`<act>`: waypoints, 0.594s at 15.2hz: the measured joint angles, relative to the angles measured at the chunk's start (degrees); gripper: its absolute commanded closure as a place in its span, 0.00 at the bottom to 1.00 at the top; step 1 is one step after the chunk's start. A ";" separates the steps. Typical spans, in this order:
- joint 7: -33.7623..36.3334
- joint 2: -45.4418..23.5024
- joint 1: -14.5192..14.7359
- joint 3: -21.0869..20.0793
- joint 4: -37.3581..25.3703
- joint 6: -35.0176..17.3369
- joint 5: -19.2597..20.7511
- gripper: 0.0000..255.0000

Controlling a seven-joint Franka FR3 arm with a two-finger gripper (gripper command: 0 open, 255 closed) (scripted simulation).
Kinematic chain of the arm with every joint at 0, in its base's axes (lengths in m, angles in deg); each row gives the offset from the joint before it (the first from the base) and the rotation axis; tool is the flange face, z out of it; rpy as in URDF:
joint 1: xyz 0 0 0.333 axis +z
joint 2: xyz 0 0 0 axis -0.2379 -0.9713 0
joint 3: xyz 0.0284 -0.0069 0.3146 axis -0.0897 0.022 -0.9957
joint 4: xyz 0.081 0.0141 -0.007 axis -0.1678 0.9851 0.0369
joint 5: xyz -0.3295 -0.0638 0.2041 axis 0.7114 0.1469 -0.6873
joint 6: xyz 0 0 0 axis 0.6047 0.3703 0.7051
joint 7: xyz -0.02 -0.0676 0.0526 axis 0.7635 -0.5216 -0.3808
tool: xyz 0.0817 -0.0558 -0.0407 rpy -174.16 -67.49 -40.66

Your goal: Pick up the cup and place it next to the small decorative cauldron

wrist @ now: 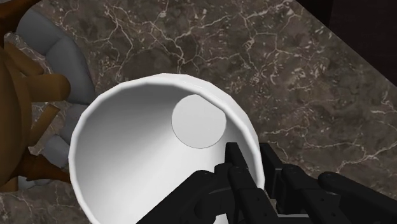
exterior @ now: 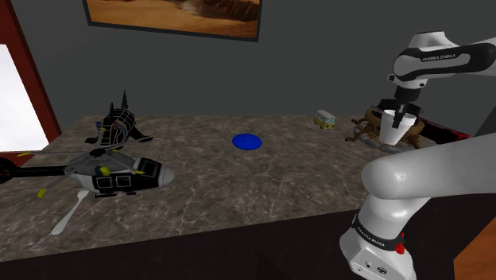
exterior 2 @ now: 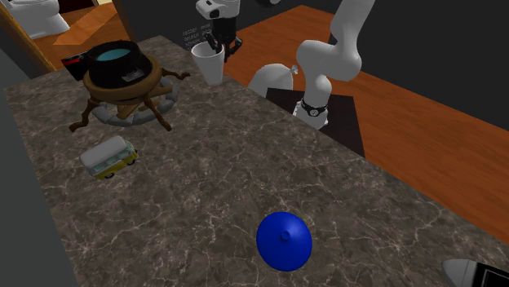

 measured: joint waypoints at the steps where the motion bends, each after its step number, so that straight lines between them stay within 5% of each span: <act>1: 0.23 -0.07 -0.06 0.29 0.70 -0.74 0.29 1.00; 9: 1.52 -1.38 -0.48 3.32 5.42 -6.85 2.83 1.00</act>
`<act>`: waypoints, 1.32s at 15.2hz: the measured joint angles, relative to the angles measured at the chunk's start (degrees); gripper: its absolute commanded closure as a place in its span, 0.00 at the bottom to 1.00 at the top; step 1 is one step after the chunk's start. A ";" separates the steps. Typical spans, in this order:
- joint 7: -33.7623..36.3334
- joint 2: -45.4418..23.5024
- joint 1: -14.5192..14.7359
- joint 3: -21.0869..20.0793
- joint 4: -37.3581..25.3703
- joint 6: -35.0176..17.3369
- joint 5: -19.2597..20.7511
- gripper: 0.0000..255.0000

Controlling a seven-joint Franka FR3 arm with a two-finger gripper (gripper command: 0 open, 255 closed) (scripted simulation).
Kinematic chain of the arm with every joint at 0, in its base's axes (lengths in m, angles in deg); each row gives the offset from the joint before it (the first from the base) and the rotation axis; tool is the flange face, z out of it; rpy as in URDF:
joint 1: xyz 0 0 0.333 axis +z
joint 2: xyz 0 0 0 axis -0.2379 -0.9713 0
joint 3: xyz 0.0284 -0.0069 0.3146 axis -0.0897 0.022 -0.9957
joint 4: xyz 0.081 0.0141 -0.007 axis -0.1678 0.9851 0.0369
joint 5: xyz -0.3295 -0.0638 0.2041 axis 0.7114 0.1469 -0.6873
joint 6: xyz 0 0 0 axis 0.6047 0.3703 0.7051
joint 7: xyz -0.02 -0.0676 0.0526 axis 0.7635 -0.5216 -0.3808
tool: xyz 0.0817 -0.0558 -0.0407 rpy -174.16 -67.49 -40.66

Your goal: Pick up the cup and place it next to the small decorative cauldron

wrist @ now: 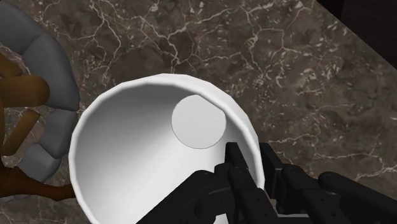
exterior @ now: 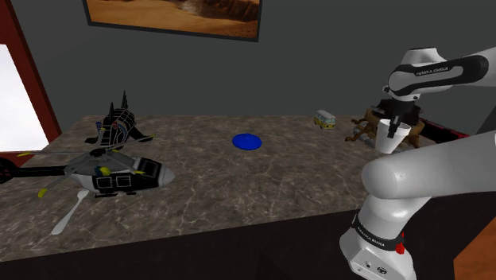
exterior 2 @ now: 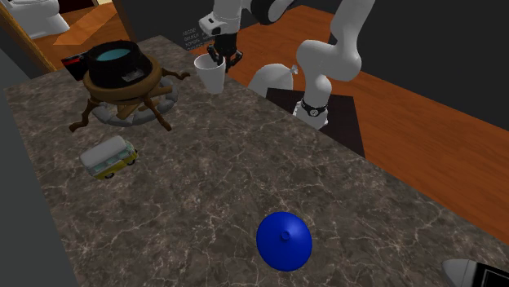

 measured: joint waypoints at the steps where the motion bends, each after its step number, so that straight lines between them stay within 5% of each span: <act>1: 0.32 -0.24 0.00 0.31 0.64 -0.83 0.30 1.00; 20: 3.27 -6.21 0.02 7.16 7.75 -13.98 5.79 1.00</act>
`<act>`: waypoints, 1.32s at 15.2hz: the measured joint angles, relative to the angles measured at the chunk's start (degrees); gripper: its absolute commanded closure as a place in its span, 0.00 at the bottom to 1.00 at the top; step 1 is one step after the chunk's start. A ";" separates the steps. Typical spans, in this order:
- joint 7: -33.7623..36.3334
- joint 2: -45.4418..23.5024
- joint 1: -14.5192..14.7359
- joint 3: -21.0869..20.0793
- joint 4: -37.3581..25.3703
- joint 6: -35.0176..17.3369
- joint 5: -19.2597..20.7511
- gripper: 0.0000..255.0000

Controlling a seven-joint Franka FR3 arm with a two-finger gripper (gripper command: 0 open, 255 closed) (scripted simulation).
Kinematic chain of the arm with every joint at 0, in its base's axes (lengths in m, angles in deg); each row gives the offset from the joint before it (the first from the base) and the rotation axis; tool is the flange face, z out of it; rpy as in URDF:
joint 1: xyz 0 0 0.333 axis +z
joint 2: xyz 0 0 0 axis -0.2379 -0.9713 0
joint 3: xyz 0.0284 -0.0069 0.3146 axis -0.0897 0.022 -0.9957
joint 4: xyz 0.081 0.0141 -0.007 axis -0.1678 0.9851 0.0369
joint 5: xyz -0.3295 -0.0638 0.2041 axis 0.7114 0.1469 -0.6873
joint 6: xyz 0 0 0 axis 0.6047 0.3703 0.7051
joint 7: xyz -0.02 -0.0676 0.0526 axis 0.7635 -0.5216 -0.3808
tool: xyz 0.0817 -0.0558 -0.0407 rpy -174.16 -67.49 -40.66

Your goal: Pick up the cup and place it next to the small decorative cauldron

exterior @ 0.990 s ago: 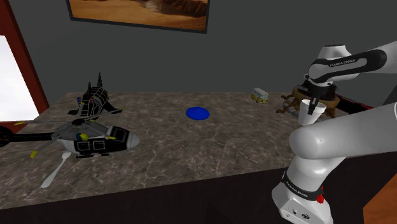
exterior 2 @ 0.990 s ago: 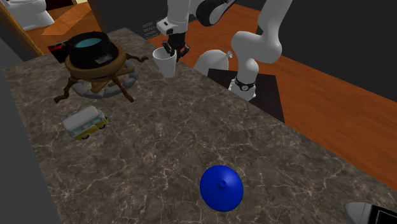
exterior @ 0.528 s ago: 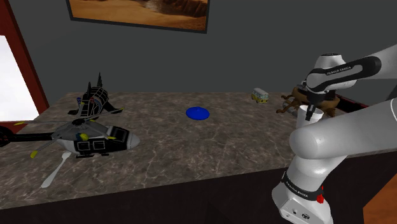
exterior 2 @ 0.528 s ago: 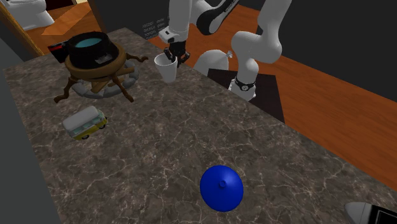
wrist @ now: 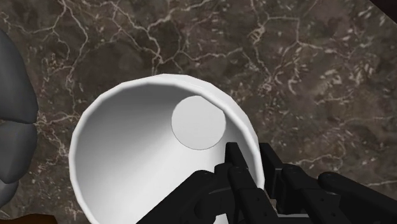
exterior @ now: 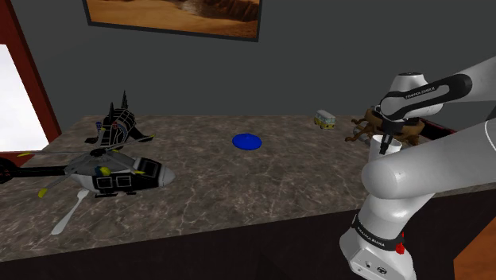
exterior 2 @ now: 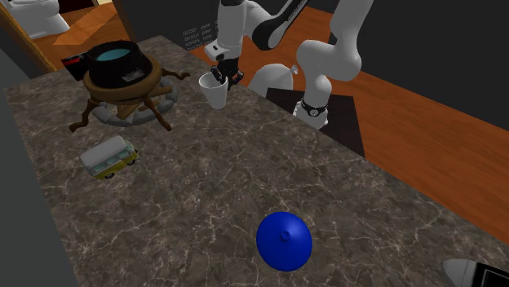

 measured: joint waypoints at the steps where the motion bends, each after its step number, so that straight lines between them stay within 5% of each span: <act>1: 0.00 -0.02 0.00 0.02 0.00 -0.02 0.01 1.00; 2: 0.00 -0.03 0.01 0.02 0.00 -0.03 0.01 1.00; 3: 0.00 -0.03 0.01 0.03 0.00 -0.04 0.01 0.00; 9: 0.01 -0.02 0.01 0.02 0.00 -0.06 0.02 0.00; 14: -0.97 4.90 -0.60 -4.87 -2.55 7.78 -3.01 0.00; 20: -0.96 5.63 -0.63 -5.75 -2.87 9.07 -3.56 0.00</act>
